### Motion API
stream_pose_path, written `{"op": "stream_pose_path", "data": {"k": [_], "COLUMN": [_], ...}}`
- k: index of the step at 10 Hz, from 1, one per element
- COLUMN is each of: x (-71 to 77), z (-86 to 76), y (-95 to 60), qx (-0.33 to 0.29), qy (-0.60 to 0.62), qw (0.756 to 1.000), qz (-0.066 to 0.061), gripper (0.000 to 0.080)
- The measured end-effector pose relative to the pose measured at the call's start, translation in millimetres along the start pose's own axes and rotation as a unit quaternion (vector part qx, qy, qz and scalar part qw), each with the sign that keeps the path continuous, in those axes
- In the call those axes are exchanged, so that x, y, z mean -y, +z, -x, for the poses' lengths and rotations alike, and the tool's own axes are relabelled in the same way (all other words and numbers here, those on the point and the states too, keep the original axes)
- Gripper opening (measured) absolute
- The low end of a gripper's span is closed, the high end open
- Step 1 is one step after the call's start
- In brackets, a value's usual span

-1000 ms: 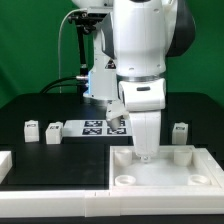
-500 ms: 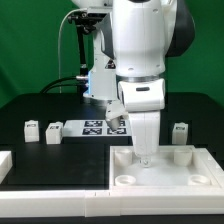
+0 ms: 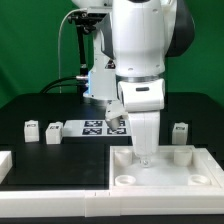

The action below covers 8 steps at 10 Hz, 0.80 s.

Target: Assemble one leg

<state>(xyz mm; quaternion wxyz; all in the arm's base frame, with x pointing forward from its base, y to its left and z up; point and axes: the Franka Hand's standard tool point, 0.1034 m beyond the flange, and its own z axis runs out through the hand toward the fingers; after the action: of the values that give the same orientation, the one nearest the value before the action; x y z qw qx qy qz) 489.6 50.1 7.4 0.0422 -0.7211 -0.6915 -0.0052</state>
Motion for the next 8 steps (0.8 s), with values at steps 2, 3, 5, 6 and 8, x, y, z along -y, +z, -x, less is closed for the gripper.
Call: {"op": "stream_pose_path", "data": {"k": [2, 3, 5, 6, 8], "x": [14.1, 20.1, 27.5, 28.6, 29.1], "z": [7.1, 5.0, -6.6, -6.4, -6.9], "y": [-13.0, -24.6, -42.2, -41.3, -40.3], "qx": [0.002, 0.004, 0.005, 0.006, 0.001], "qy": [0.033, 0.055, 0.129, 0.13, 0.221], "qw": [0.999, 0.998, 0.991, 0.991, 0.975], "qz": [0.012, 0.02, 0.033, 0.032, 0.03], "gripper": [0.0649, 0.0649, 0.0649, 0.0649, 0.0649]}}
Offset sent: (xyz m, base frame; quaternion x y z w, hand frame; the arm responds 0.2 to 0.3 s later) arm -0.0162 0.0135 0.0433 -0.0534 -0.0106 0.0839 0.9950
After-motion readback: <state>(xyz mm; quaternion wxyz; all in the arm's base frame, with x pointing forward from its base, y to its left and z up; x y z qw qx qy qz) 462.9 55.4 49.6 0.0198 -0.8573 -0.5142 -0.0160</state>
